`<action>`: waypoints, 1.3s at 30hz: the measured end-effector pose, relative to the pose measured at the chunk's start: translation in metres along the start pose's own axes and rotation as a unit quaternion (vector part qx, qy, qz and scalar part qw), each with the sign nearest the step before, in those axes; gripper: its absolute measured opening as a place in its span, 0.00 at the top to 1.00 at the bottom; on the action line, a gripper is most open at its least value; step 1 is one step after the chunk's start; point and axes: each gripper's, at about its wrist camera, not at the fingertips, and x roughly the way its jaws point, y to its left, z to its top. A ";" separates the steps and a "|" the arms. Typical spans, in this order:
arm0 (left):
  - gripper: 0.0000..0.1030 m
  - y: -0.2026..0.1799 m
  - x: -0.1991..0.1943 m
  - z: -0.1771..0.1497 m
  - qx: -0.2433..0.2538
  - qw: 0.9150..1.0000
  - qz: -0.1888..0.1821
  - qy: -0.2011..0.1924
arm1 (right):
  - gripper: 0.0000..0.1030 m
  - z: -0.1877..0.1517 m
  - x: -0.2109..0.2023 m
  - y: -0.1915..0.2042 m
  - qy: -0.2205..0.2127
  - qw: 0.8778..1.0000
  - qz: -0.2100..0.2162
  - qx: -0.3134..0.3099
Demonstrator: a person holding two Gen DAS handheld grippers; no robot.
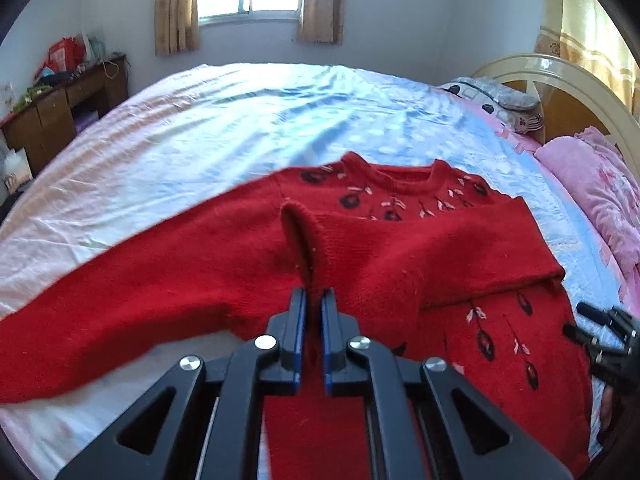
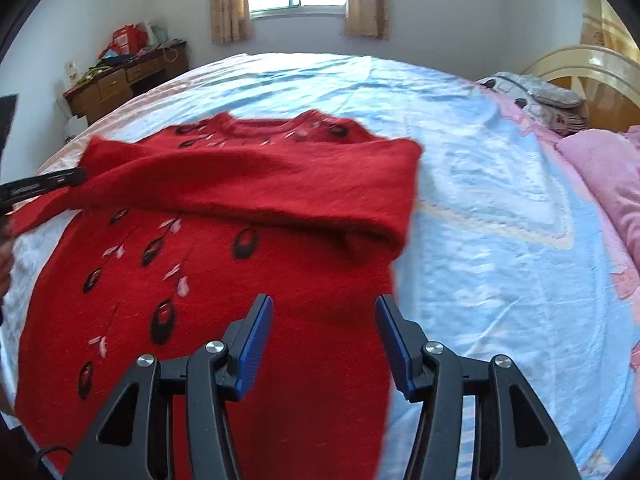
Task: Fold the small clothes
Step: 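Open the right tool to release the folded sleeve on the body, then move the left tool to the other sleeve cuff and close on it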
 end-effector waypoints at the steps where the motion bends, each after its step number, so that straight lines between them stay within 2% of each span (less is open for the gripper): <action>1: 0.92 0.001 0.000 0.000 0.004 1.000 0.004 0.000 | 0.47 0.004 0.001 -0.003 -0.003 1.000 -0.007 -0.001; 4: 0.92 0.002 0.006 -0.003 0.016 1.000 0.019 0.001 | 0.47 0.014 0.005 -0.004 -0.015 0.999 -0.024 -0.014; 9: 0.93 0.003 0.025 -0.012 0.015 0.999 0.025 0.020 | 0.47 0.030 0.036 0.008 -0.004 0.993 -0.082 -0.089; 12: 0.92 0.010 0.031 -0.015 0.004 0.999 0.034 0.029 | 0.47 0.031 0.052 -0.009 0.036 0.995 -0.075 -0.047; 15: 0.92 0.015 0.029 -0.022 0.004 0.999 0.029 0.032 | 0.47 0.026 0.040 -0.021 0.038 0.997 -0.059 -0.010; 18: 0.92 0.016 0.020 -0.023 0.006 0.999 0.021 0.025 | 0.47 0.030 0.022 -0.014 0.012 0.999 -0.048 -0.013; 19: 0.87 0.017 0.019 -0.022 0.005 1.000 0.019 0.022 | 0.47 0.032 0.019 -0.011 0.007 0.999 -0.041 -0.013; 22: 0.84 0.019 0.021 -0.016 0.003 0.999 0.040 0.019 | 0.47 0.045 0.021 0.004 -0.009 1.000 -0.003 -0.028; 24: 0.76 0.024 0.021 -0.014 -0.008 0.999 0.044 0.024 | 0.47 0.049 0.037 0.009 0.006 1.000 0.015 -0.026; 26: 0.48 0.034 0.014 -0.016 -0.023 0.998 0.065 0.013 | 0.47 0.049 0.060 0.013 0.055 0.998 0.000 -0.019; 28: 0.39 0.044 0.006 -0.019 -0.031 0.996 0.081 0.004 | 0.47 0.052 0.058 0.023 0.048 0.998 -0.019 -0.018; 34: 0.39 0.074 -0.013 -0.035 -0.047 0.992 0.118 0.000 | 0.47 0.063 0.038 0.074 0.006 0.996 0.069 -0.051; 36: 0.37 0.079 -0.017 -0.040 -0.053 0.991 0.120 0.002 | 0.47 0.063 0.047 0.094 0.019 0.988 0.143 -0.058; 39: 0.36 0.083 -0.024 -0.047 -0.060 0.991 0.119 0.002 | 0.47 0.057 0.054 0.108 0.034 0.983 0.169 -0.057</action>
